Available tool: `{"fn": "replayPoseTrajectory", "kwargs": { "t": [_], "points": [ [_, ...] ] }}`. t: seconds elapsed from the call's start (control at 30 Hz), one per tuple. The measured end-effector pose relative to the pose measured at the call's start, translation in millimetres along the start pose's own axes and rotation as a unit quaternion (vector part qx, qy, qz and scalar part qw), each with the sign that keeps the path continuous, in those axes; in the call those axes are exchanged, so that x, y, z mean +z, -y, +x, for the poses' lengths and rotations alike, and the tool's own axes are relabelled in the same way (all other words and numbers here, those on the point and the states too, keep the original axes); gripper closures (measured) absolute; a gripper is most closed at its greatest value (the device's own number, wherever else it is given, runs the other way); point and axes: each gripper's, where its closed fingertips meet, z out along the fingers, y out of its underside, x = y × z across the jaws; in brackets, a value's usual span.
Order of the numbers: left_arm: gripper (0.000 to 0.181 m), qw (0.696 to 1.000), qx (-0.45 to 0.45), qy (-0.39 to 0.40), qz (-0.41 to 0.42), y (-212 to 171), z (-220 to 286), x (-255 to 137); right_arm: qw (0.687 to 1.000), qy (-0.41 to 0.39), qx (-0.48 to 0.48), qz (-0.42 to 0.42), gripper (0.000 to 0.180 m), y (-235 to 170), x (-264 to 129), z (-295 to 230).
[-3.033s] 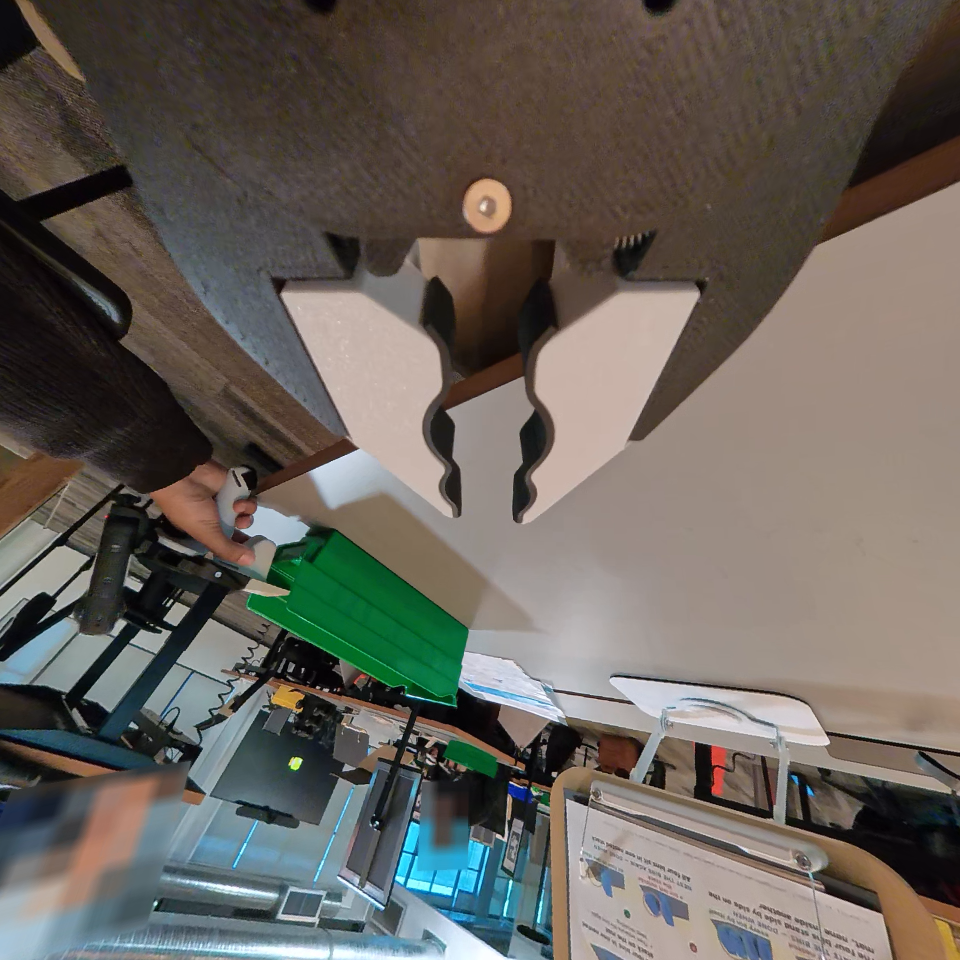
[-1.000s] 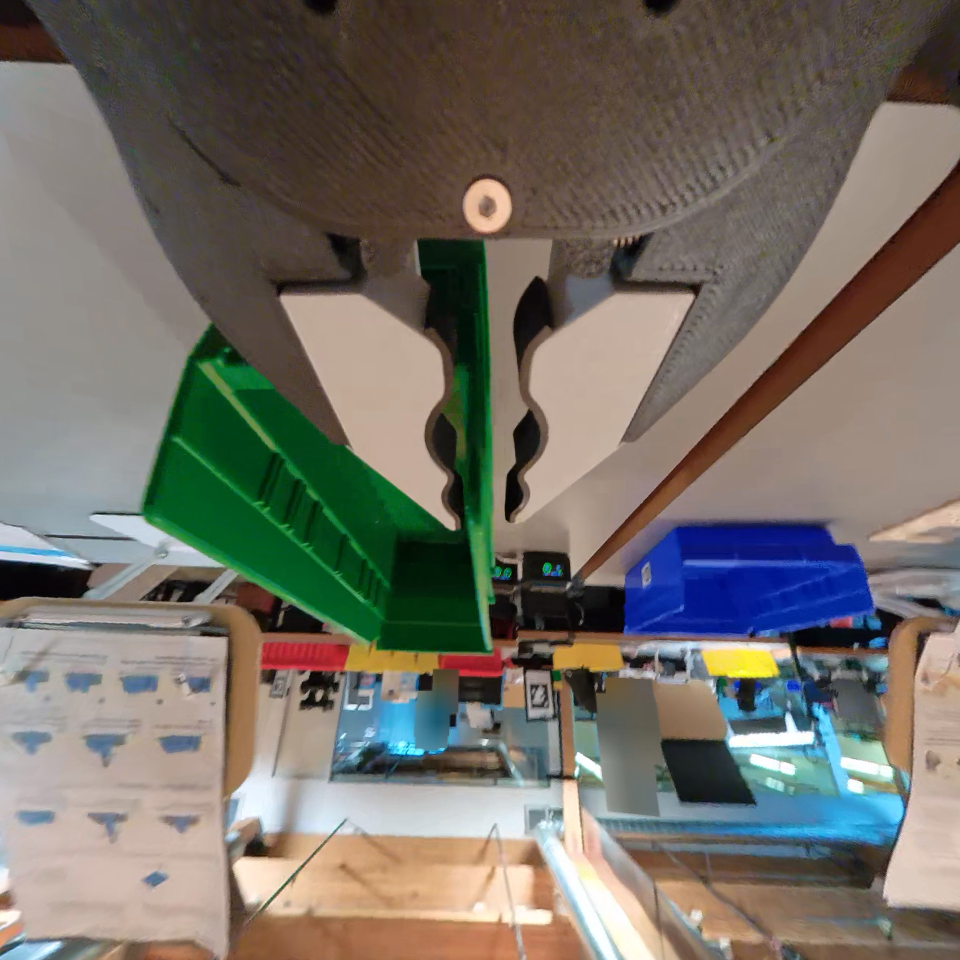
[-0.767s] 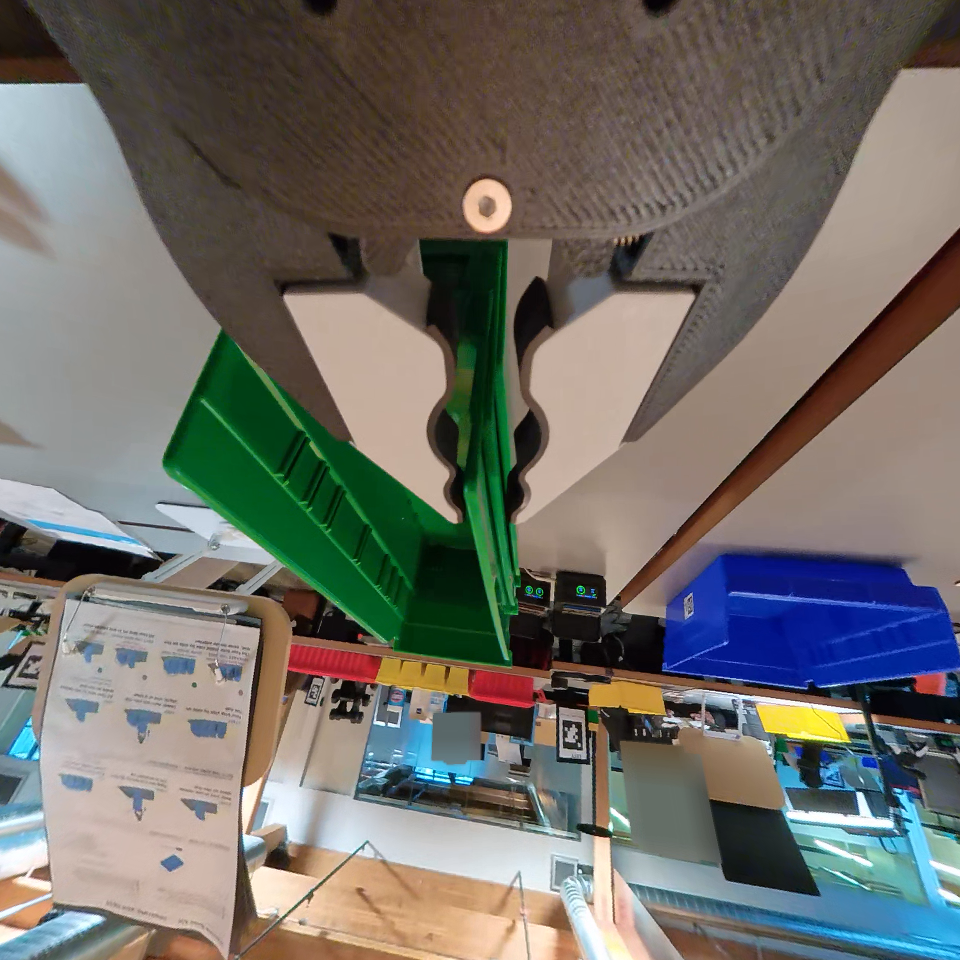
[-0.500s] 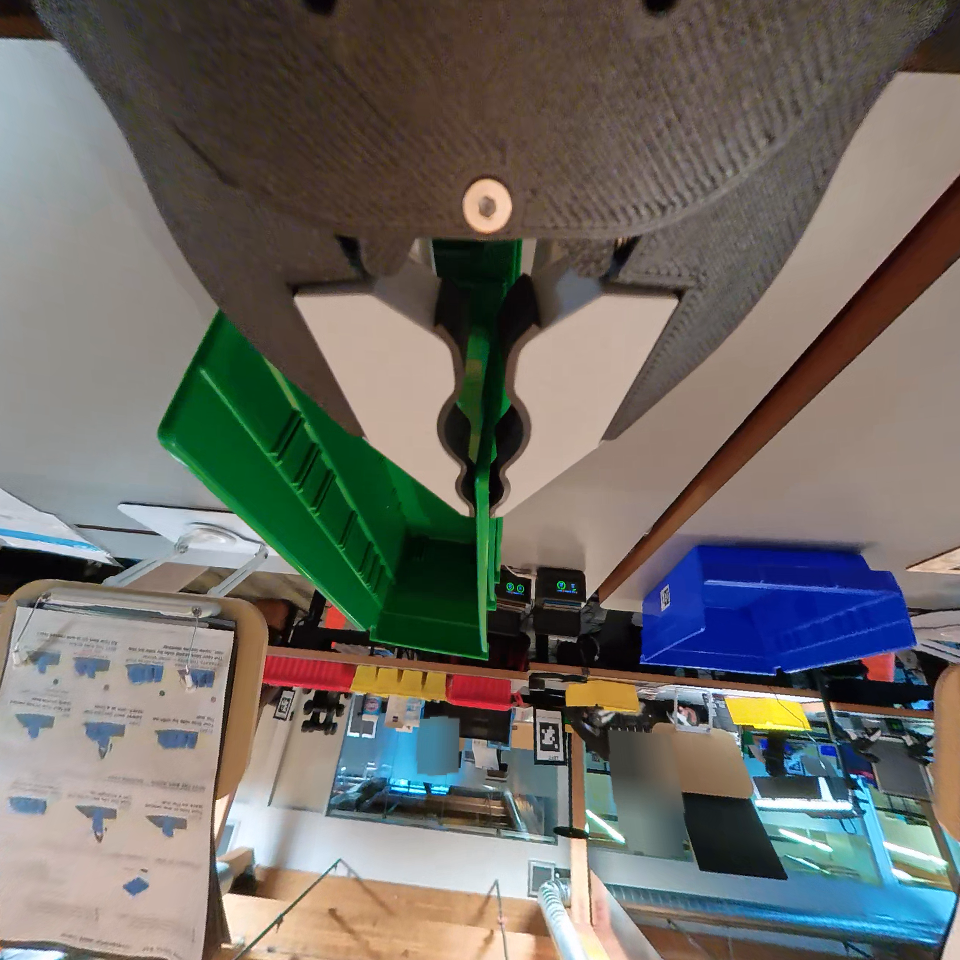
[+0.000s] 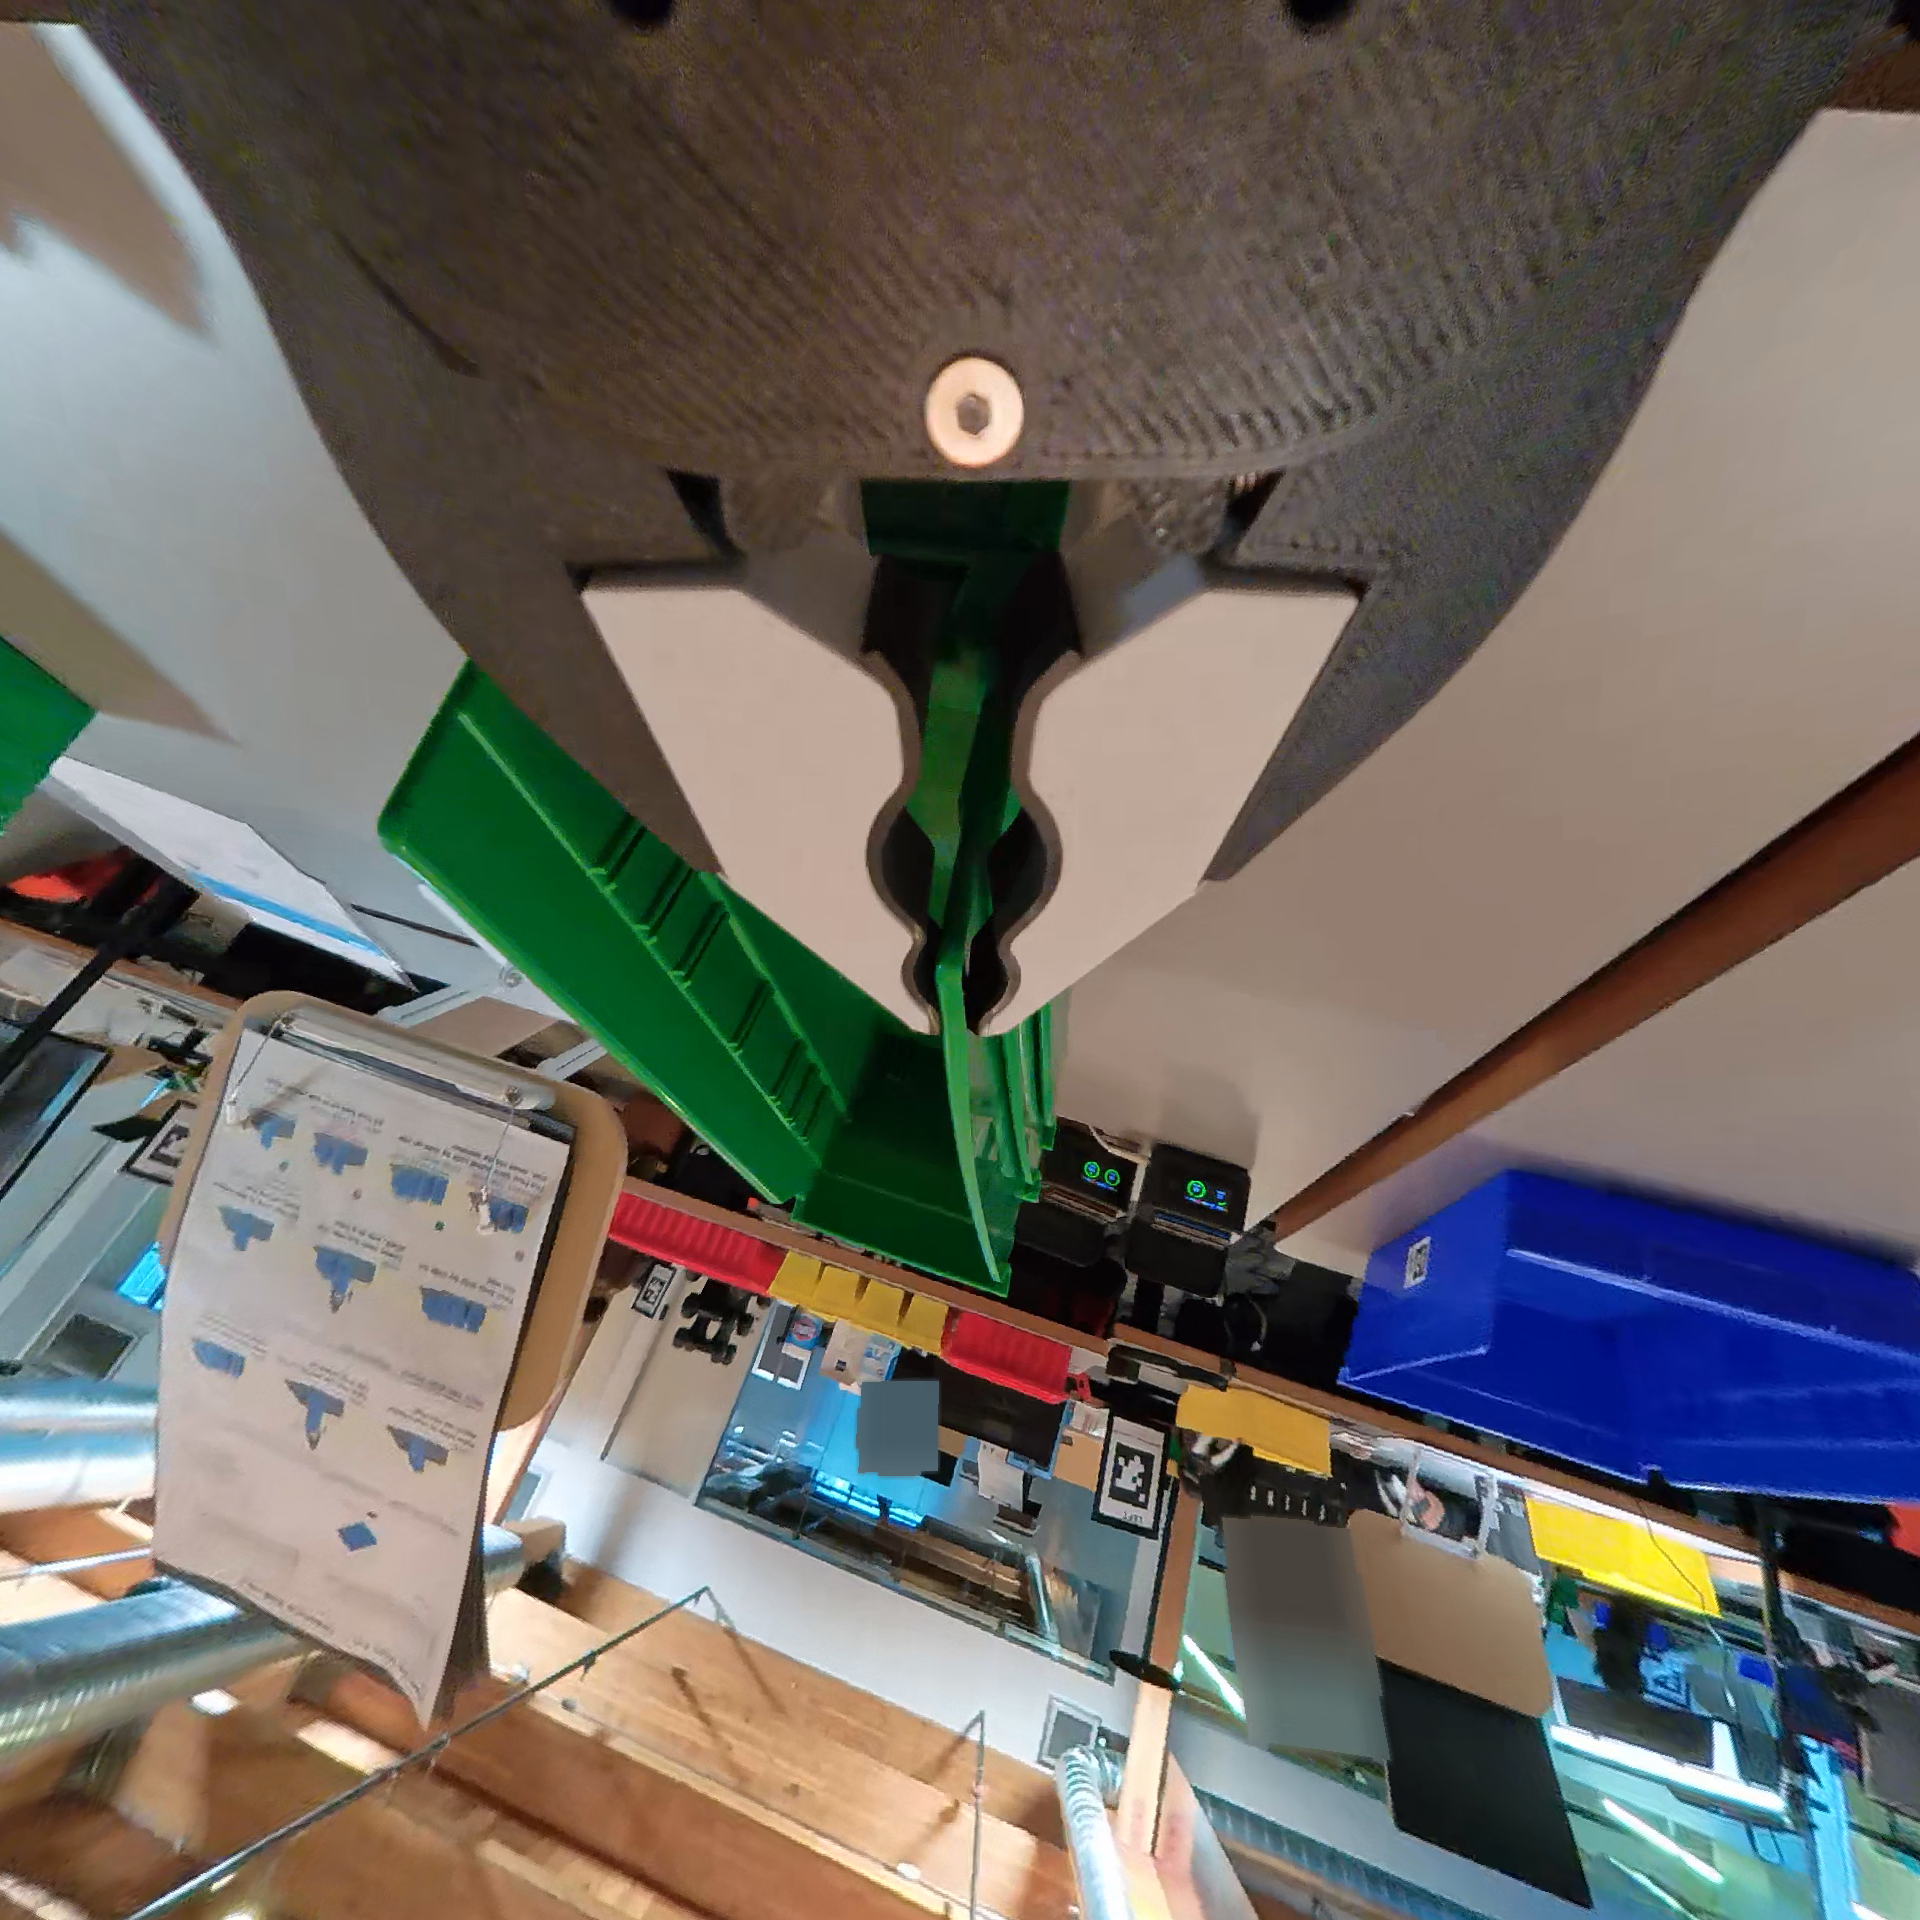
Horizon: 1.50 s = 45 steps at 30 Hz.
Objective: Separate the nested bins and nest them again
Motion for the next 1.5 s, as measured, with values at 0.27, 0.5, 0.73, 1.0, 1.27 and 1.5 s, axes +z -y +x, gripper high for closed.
{"fn": "replayPoseTrajectory", "kwargs": {
  "t": [0.27, 0.5, 0.73, 1.0, 1.27, 1.5],
  "points": [
    [0.181, 1.0, 0.008, 0.006, 0.015, -4.1, 14.4, -1.3, 1.0, -0.002, -0.005, -0.001, 0.167, -0.4, -0.7, 0.6],
    [0.181, 1.0, -0.004, -0.006, 0.02, -4.5, 20.8, -2.4, 1.0, -0.001, -0.005, -0.002, 0.167, -0.8, -0.5, 0.3],
    [0.18, 1.0, 0.008, -0.01, 0.019, -6.3, 19.4, -1.5, 1.0, -0.002, -0.005, -0.002, 0.167, -0.9, -0.7, 0.8],
    [0.168, 0.999, -0.001, -0.033, -0.02, -15.6, 21.9, 2.0, 1.0, -0.003, -0.01, -0.004, 0.168, -1.1, -1.3, 0.2],
    [0.181, 0.998, 0.058, -0.005, -0.026, -11.2, 18.4, 0.7, 1.0, -0.004, -0.013, -0.007, 0.168, -2.4, -1.4, 0.6],
    [0.181, 0.999, 0.038, -0.023, -0.001, -7.3, 30.0, -1.2, 1.0, -0.004, -0.013, -0.008, 0.168, -2.9, -1.1, 1.4]
  ]
}}
